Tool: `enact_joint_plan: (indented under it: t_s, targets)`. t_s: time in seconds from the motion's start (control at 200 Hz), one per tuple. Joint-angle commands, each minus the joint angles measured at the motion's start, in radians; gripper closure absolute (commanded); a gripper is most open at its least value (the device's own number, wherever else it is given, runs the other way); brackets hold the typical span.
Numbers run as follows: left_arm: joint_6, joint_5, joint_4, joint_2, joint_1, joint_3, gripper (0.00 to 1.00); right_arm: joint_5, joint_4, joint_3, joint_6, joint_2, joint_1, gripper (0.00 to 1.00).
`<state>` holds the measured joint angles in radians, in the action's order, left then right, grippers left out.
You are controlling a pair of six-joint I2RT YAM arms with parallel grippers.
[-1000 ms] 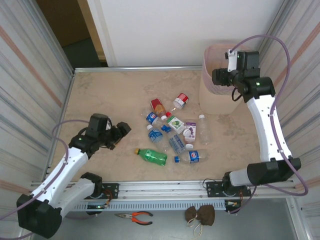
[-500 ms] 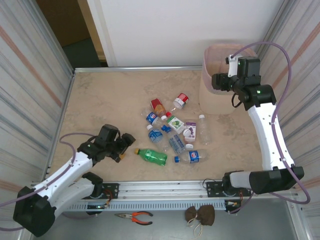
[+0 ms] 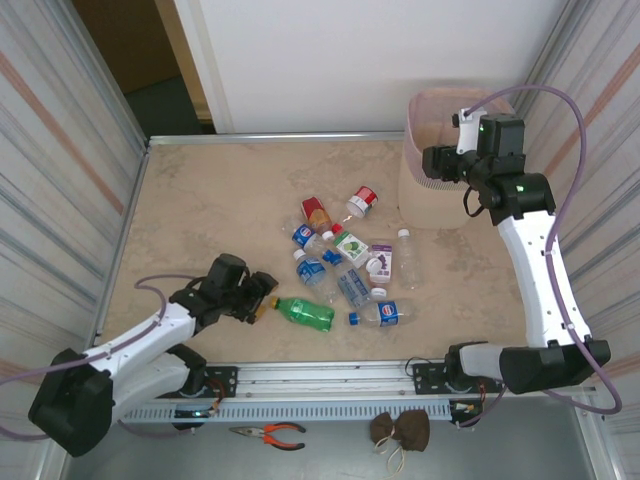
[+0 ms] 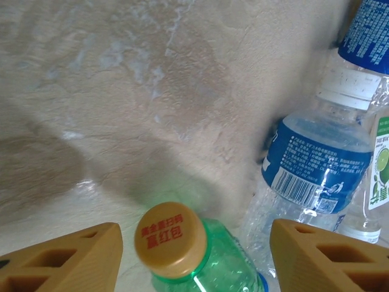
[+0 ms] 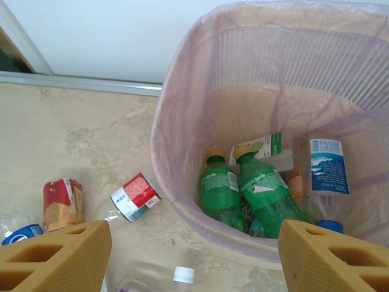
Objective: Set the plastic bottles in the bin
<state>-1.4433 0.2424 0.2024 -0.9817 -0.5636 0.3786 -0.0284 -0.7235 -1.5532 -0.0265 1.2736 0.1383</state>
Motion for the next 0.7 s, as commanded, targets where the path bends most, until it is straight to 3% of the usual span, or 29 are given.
enact_joint_plan:
  t_s: [0.0, 0.446, 0.696]
  targets:
    - [-0.038, 0.027, -0.089, -0.051, -0.013, -0.008, 0.37, -0.017, 0.024, 0.004, -0.026, -0.03, 0.004, 0.29]
    - [-0.063, 0.025, -0.123, -0.11, -0.032, -0.012, 0.5, -0.014, 0.025, 0.01, -0.027, -0.047, 0.005, 0.3]
    - [-0.076, 0.023, -0.152, -0.126, -0.032, -0.025, 0.5, -0.018, 0.023, 0.008, -0.028, -0.055, 0.006, 0.3]
